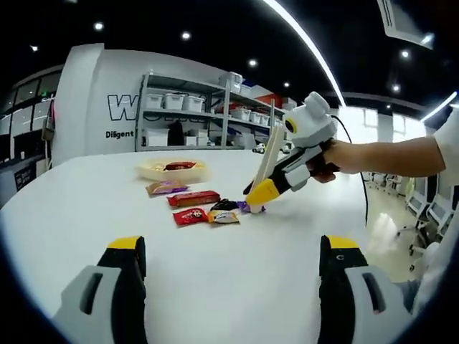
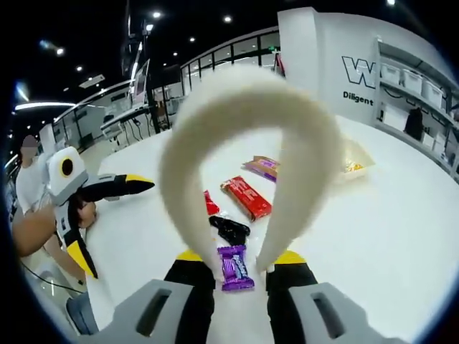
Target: Place the target food into the container with the food tongs after gripping and lifting it, then release it inside without dropping or visibly crushing the food.
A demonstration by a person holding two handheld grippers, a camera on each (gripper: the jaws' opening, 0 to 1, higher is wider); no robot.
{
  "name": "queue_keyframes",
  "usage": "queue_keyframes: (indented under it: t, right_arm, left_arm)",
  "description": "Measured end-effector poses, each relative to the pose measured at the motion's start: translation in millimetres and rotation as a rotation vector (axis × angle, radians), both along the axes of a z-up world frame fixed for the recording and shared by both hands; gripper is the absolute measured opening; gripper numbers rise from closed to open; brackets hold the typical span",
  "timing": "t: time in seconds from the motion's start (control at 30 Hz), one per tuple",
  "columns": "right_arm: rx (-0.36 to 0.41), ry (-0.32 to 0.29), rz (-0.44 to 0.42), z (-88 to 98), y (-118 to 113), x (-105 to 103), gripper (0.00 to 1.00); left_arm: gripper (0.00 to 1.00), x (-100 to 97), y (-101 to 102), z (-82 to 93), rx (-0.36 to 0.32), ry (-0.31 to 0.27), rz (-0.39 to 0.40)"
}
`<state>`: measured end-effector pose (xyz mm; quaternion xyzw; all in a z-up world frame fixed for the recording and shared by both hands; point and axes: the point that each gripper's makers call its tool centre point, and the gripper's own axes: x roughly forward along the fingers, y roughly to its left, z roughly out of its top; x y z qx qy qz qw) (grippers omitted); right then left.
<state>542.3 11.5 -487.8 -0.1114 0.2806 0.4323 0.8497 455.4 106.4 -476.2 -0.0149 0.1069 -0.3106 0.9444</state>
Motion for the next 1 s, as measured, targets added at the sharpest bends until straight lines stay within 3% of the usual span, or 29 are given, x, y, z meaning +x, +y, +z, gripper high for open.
queue_keyframes:
  t: [0.2,0.3,0.33,0.47,0.73,0.87,1.0]
  right_arm:
    - [-0.003,-0.031,-0.016,2.1,-6,7,0.14]
    - [0.052,-0.021,-0.029,12.6,-5,10,0.14]
    - [0.082,-0.009,-0.036,19.9,-5,12,0.14]
    - [0.083,-0.063,-0.042,44.3,-10,24,0.15]
    - [0.086,-0.097,-0.062,96.4,-10,58,0.14]
    - [0.038,-0.095,-0.065,91.6,-9,69,0.13]
    - [0.001,-0.053,-0.047,68.5,-16,61,0.15]
  left_arm:
    - [0.99,-0.5,-1,0.5,-0.014,0.009,0.0]
    - [0.99,-1.6,-2,-1.2,0.004,0.005,-0.006]
    - [0.99,-1.8,-3,-0.7,0.005,0.001,-0.008]
    - [0.99,-1.7,-2,1.4,-0.011,-0.005,-0.003]
    - [0.99,-1.9,-2,3.4,-0.01,-0.023,-0.001]
    - [0.99,-1.0,-1,4.3,-0.028,-0.018,0.003]
    - [0.99,-1.2,0,5.7,-0.045,-0.02,0.011]
